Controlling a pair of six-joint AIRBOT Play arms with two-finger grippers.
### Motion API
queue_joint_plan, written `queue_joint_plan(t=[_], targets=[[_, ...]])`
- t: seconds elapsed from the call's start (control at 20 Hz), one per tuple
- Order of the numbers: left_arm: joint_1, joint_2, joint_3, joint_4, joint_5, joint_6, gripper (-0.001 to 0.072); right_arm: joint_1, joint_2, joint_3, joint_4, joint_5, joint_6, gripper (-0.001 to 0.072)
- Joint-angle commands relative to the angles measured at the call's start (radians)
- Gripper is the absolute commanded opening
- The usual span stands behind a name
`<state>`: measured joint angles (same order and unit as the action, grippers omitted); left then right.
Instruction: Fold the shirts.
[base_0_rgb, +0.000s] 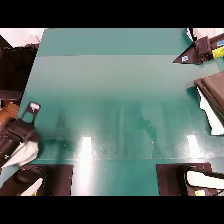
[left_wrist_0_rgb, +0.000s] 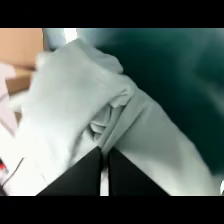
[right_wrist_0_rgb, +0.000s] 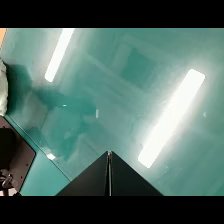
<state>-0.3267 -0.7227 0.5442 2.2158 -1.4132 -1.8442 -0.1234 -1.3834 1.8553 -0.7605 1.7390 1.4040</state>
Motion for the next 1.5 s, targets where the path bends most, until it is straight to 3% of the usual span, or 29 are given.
queue_joint_plan(t=[0.0, 0.2, 0.4, 0.55, 0.8, 1.0, 1.05, 1.1, 1.15, 1.35, 1.45], targets=[[-0.022, 0.002, 0.277, -0.008, 0.063, 0.025, 0.0021, 0.001, 0.0, 0.0, 0.001, -0.002, 0.0, 0.0021], [-0.091, 0.002, 0.681, -0.225, 0.216, 0.107, 0.0021, 0.001, 0.0, 0.0, 0.002, -0.016, 0.001, 0.0021], [-0.161, -0.09, 0.938, -0.603, 0.295, 0.31, 0.0021, 0.001, 0.0, 0.001, 0.007, -0.055, 0.001, 0.0021], [-0.253, -0.271, 1.114, -0.679, 0.294, 0.426, 0.0021, 0.001, 0.001, 0.008, 0.011, -0.076, 0.002, 0.0021], [-0.292, -0.597, 1.269, -0.775, 0.271, 0.483, 0.0022, 0.001, 0.001, 0.11, 0.009, -0.088, 0.002, 0.0021], [-0.291, -0.789, 1.269, -1.058, 0.221, 0.484, 0.0026, 0.001, 0.001, 0.187, 0.009, -0.09, 0.002, 0.0021], [-0.291, -0.813, 1.268, -1.063, 0.22, 0.489, 0.0268, 0.001, 0.002, 0.187, 0.009, -0.086, 0.002, 0.0021], [-0.281, -0.824, 1.268, -1.054, 0.214, 0.486, 0.0612, 0.001, 0.0, 0.187, 0.007, -0.075, 0.002, 0.0021], [-0.26, -0.826, 1.268, -1.05, 0.192, 0.483, 0.0652, 0.001, 0.0, 0.187, 0.006, -0.064, 0.002, 0.0021], [-0.122, -0.824, 1.258, -1.057, -0.031, 0.425, 0.0646, 0.001, 0.0, 0.187, 0.005, -0.056, 0.002, 0.0021], [-0.069, -0.824, 1.181, -1.117, -0.067, 0.419, 0.0647, 0.001, 0.001, 0.18, 0.006, -0.053, 0.001, 0.0021]])
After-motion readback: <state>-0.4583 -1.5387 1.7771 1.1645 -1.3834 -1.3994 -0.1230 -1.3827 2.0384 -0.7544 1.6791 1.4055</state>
